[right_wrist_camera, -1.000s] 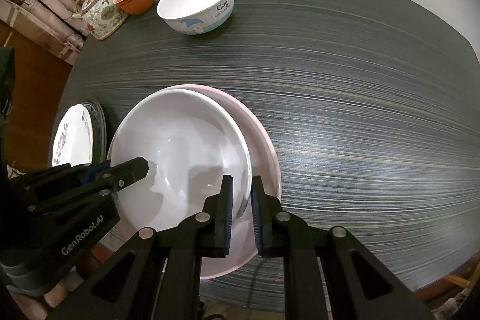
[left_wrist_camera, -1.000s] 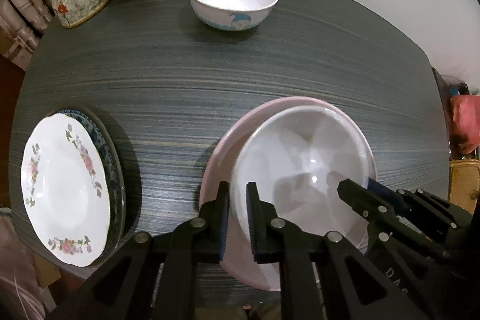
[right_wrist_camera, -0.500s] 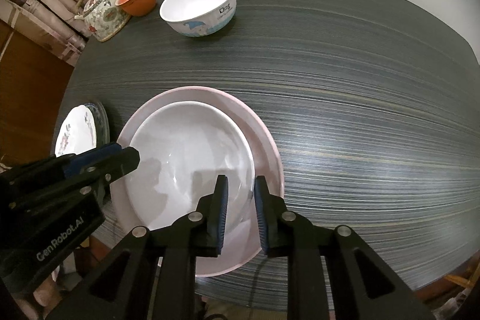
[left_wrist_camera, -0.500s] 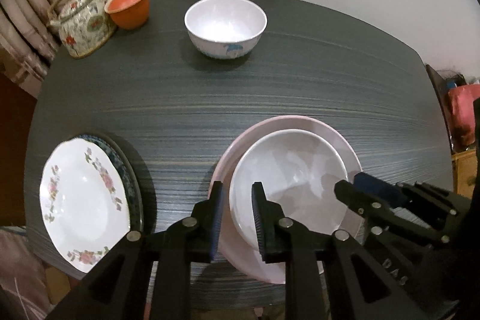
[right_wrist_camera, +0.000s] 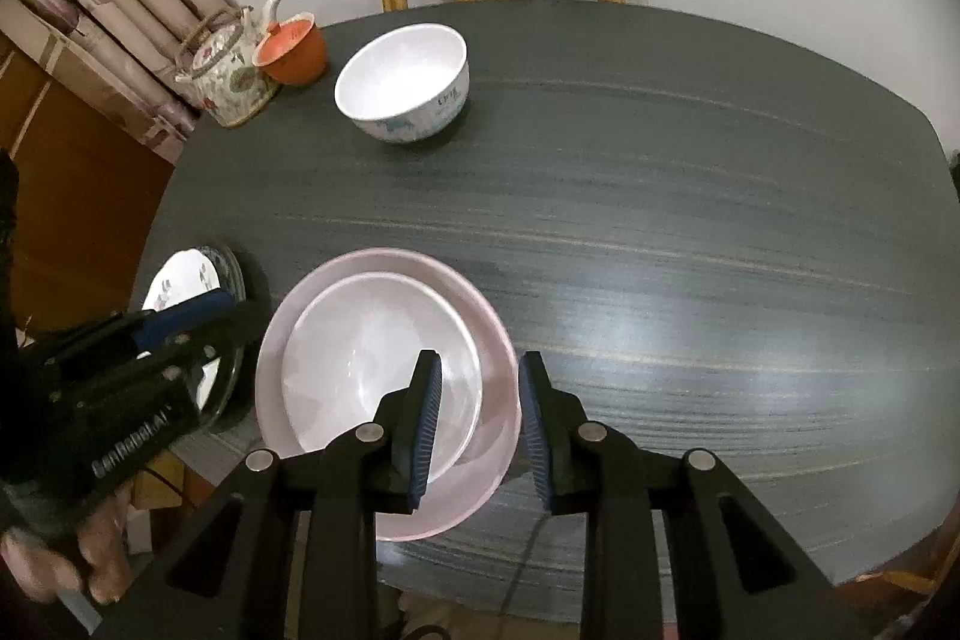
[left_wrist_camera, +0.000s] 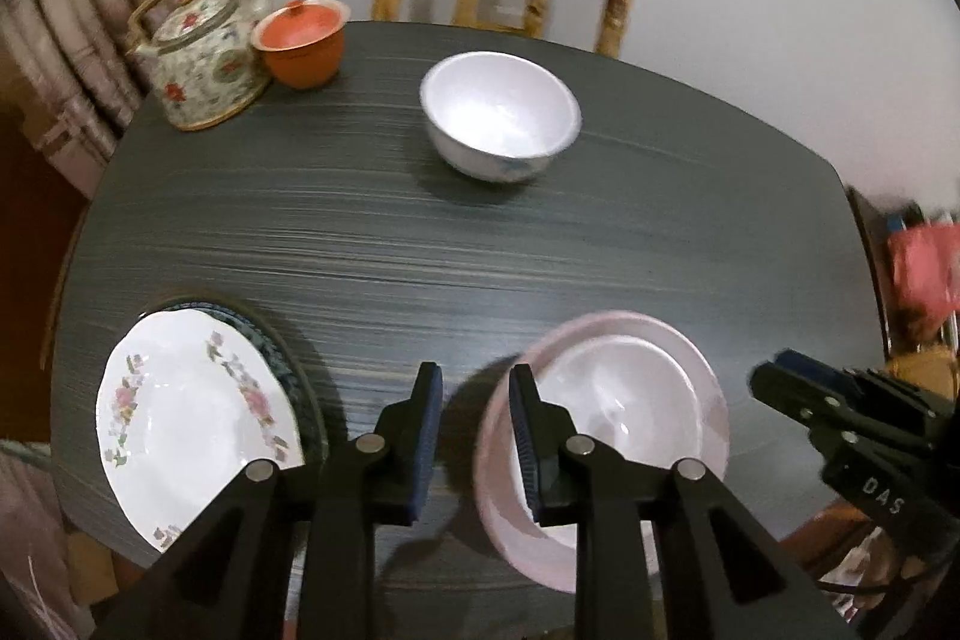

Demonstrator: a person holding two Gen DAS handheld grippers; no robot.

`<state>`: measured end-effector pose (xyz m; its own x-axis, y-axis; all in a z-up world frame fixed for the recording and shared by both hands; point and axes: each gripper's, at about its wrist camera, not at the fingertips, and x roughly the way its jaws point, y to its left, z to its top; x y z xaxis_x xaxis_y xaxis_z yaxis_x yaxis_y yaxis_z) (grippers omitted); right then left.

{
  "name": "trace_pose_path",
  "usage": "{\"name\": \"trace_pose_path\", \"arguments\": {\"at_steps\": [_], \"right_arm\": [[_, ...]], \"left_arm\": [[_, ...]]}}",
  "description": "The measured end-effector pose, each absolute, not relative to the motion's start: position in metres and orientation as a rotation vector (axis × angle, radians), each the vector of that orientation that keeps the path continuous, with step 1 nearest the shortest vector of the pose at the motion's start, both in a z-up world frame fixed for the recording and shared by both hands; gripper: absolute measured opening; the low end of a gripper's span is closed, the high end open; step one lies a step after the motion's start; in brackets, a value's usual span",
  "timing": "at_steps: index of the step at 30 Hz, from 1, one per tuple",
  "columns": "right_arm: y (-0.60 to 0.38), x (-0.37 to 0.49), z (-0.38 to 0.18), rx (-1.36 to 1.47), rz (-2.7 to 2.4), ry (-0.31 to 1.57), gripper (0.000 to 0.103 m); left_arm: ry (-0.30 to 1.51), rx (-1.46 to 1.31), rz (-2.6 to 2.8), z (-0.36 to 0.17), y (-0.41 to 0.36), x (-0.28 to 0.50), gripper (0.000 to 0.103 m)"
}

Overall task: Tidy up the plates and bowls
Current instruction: 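Open both tools and pull back from the nested bowls, then move both tools to the small dog-print bowl and close on its rim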

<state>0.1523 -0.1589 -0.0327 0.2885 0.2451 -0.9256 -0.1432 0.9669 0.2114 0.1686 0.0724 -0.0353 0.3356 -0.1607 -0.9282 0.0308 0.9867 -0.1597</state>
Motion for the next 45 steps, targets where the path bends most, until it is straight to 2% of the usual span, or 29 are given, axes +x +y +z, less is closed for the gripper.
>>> {"name": "trace_pose_path", "arguments": {"at_steps": [23,25,27,28,45], "right_arm": [[-0.164,0.236,-0.065,0.101,0.265,1.301,0.025],[-0.162,0.244,-0.066,0.098,0.272,1.297,0.026],[-0.159,0.254,-0.067,0.103,0.275,1.299,0.029],[-0.158,0.258,-0.067,0.104,0.278,1.299,0.029],[-0.127,0.332,-0.073,0.103,0.309,1.304,0.035]], "left_arm": [[1.267,-0.144,-0.02,-0.069,0.096,0.252,0.024],[1.27,-0.152,-0.027,-0.069,0.097,0.261,0.026],[1.27,-0.157,-0.02,-0.068,0.097,0.268,0.035],[1.266,-0.162,-0.018,-0.067,0.098,0.273,0.036],[1.288,-0.161,-0.026,-0.075,0.092,0.334,0.037]]}}
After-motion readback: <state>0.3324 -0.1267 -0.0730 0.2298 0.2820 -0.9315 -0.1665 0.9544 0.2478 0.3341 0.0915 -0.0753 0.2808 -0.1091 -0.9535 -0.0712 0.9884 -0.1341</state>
